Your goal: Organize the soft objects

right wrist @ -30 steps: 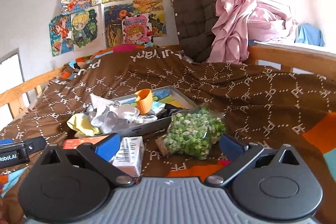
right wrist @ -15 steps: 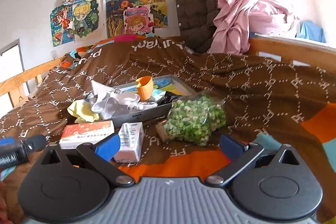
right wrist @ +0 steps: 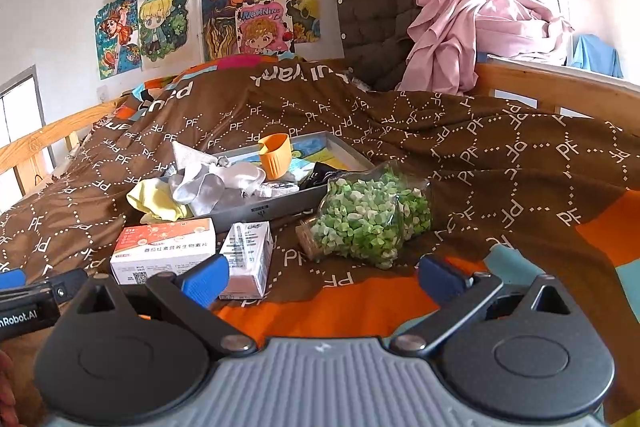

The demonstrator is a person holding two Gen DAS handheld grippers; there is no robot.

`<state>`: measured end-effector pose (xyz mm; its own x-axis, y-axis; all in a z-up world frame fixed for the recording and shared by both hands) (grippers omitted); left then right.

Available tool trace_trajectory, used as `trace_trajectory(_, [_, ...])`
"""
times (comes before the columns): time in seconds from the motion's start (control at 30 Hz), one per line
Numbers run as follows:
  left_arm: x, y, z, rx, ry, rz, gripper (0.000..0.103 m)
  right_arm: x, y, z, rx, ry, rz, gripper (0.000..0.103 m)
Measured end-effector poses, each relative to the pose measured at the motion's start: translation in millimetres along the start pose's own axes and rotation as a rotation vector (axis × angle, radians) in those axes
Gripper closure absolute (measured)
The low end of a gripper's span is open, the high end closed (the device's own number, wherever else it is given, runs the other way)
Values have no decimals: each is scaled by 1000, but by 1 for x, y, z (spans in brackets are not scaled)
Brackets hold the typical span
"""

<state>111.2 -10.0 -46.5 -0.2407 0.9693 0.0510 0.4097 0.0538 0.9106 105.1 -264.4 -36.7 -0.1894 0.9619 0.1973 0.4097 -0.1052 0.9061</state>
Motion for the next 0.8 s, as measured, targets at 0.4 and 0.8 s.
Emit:
trace_trajectory(0.4, [0,1,-5,-14,4,0,1,-1,-3,3,20,-4,-1,0])
trace_trajectory(0.8, [0,-1,-4,-5,20,14,1,-2,-1,0,2,-17,-8,0])
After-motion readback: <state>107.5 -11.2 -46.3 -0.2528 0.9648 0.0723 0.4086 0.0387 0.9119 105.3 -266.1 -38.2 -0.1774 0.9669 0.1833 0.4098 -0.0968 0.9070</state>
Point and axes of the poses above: each gripper's, at about its wrist camera, not at the fingertips, and z roughly the way its jaws point, x to its left, y to its top, the point moved 7 cm from there along z, roughly the way its jaws point, and after that the axes turned 15 degrees about y, right-handed, at the moved point
